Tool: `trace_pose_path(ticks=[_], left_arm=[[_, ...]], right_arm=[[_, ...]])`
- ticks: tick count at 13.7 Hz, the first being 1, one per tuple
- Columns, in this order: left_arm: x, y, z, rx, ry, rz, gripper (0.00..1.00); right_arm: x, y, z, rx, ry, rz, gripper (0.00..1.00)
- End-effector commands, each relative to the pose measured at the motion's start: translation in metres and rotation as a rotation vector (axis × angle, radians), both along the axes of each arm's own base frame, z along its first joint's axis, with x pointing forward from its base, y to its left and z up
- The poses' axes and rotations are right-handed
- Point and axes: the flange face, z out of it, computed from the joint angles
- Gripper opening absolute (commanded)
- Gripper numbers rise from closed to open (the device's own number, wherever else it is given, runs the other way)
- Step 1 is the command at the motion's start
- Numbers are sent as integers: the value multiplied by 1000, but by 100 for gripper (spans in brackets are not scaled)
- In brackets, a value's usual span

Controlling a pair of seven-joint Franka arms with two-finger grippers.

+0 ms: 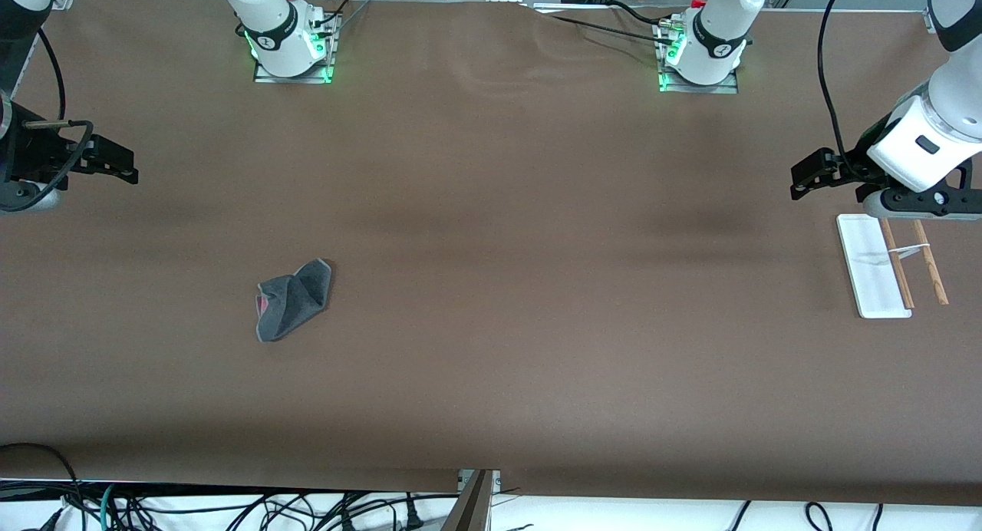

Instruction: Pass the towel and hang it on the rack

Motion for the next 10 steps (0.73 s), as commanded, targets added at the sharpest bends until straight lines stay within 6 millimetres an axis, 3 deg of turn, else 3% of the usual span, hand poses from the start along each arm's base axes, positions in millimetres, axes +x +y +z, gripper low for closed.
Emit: trace_pose_path(ticks=[1, 4, 8, 9, 10], left_arm=[[-1, -2, 6, 28, 1, 3, 100], [-1, -2, 5, 28, 2, 3, 100], [-1, -2, 6, 28, 1, 3, 100], [-1, -3, 6, 28, 1, 1, 100], [-1, -2, 5, 28, 7, 3, 100]], right_arm=[[3, -1, 4, -5, -10, -9, 100], [14, -1, -18, 4, 20, -12, 100], [43, 1, -76, 9, 64, -7, 100], [48, 2, -80, 6, 47, -2, 100], [53, 16, -92, 0, 53, 22, 100]])
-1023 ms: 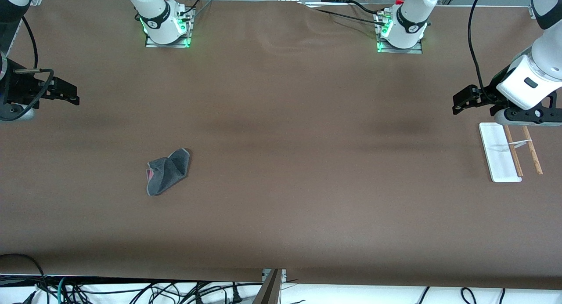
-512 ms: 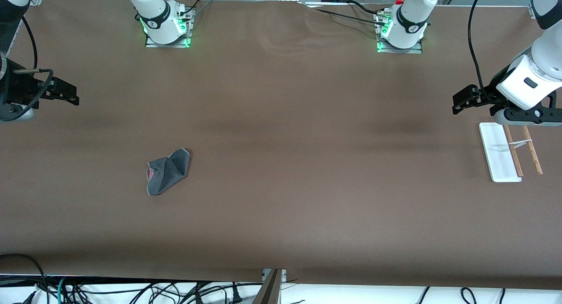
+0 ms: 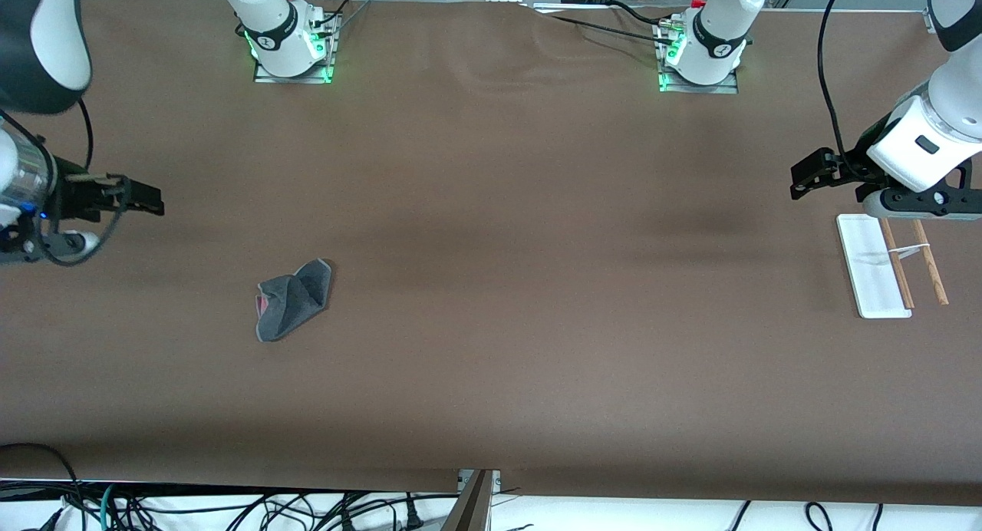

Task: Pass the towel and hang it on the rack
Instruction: 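Move the right gripper down to the grey towel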

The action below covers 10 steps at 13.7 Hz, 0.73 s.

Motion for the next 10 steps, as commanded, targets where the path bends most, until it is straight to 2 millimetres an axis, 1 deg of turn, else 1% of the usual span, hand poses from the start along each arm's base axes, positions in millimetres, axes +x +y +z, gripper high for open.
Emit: trace_pose_path(ticks=[1, 3, 5, 6, 7, 10], left_arm=[[-1, -2, 5, 28, 5, 3, 100], [-2, -3, 6, 28, 4, 2, 100], [-2, -2, 6, 28, 5, 2, 100], [-2, -2, 6, 28, 5, 2, 100], [-1, -3, 5, 28, 7, 2, 100], [-2, -2, 6, 28, 5, 2, 100]], right_arm=[[13, 24, -20, -16, 6, 33, 100], [25, 27, -53, -7, 22, 50, 100], [32, 33, -85, 18, 54, 134, 100], [35, 40, -95, 20, 50, 152, 100], [37, 42, -102, 22, 54, 160, 100], [39, 41, -129, 29, 90, 202, 100]])
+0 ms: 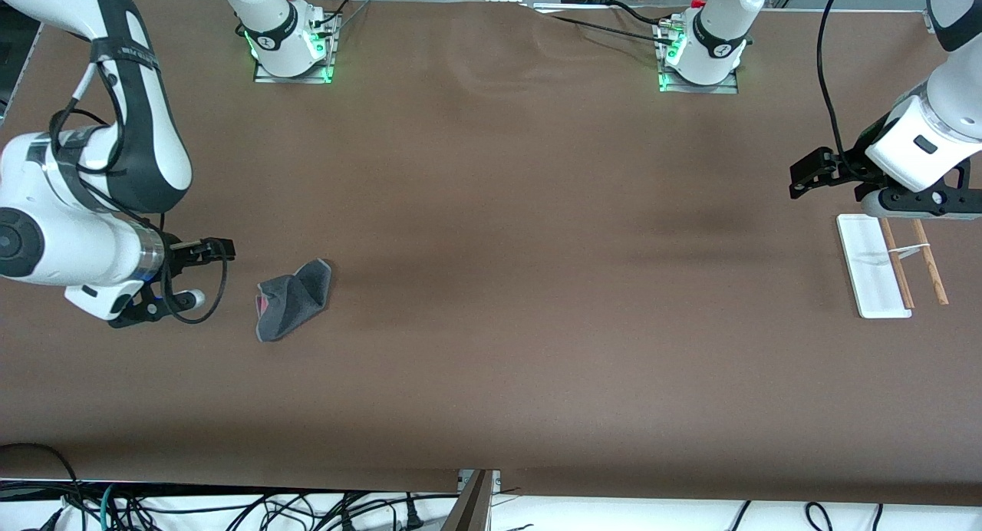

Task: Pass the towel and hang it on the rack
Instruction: 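Move the right gripper down to the grey towel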

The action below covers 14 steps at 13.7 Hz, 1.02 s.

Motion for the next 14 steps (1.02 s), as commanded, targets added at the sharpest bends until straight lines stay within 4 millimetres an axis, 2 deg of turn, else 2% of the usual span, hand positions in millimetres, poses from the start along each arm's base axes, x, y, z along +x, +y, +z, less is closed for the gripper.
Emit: trace_pose_path(ticks=[1, 5, 8, 14], left_arm=[[-1, -2, 6, 28, 1, 3, 100], [-2, -2, 6, 28, 4, 3, 100], [-2, -2, 6, 28, 6, 3, 100], [-2, -2, 6, 28, 6, 3, 100]], right_arm=[[7, 1, -20, 16, -6, 96, 100], [-3, 4, -82, 53, -56, 216, 100], [-4, 4, -108, 108, -103, 332, 100], [-14, 0, -150, 179, -121, 389, 100]])
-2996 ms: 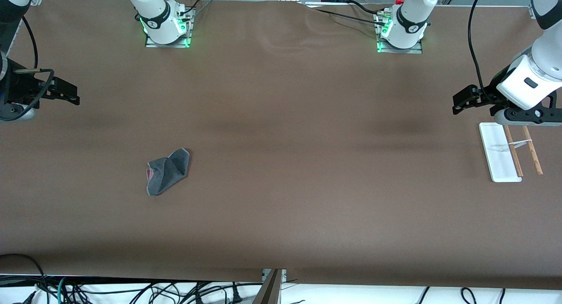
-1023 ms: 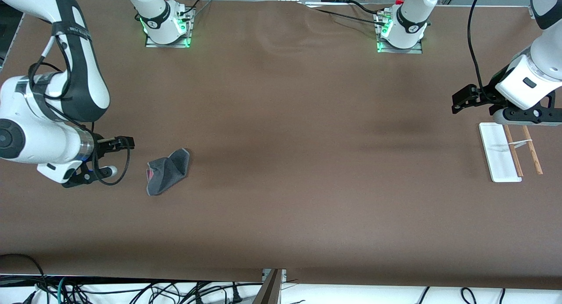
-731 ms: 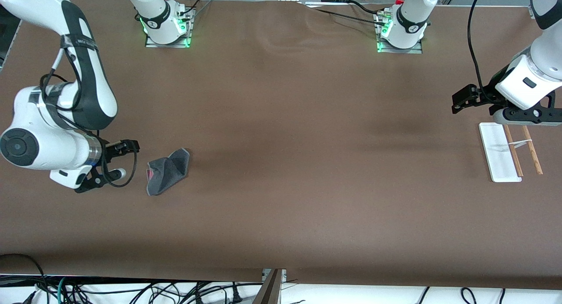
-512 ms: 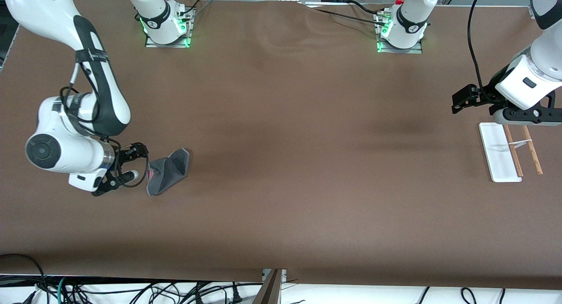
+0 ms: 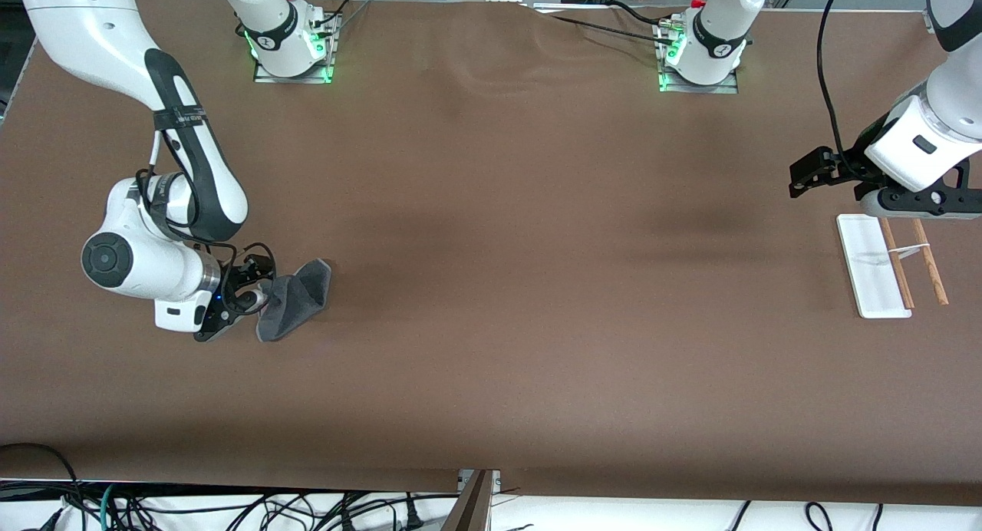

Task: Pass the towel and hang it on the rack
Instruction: 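Move the right gripper down to the grey towel, then close the right gripper on the grey towel's corner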

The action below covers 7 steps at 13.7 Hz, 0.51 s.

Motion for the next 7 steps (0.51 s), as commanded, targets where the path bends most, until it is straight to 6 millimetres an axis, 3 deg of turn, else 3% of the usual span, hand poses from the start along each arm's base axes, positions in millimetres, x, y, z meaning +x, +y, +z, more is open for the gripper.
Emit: trace_pose_path(ticks=[1, 4, 5, 6, 7], left_arm=[[-1, -2, 5, 28, 1, 3, 100], [-1, -2, 6, 28, 0, 3, 100], [-1, -1, 6, 28, 0, 5, 100], [-1, -2, 6, 28, 0, 3, 100], [-1, -2, 6, 28, 0, 3, 100]], right_arm=[[-10, -2, -12, 19, 9, 17, 100], [-15, -2, -18, 19, 27, 24, 100], [-15, -2, -18, 20, 30, 21, 92], [-15, -2, -17, 20, 32, 22, 69], [-15, -2, -15, 20, 30, 20, 53]])
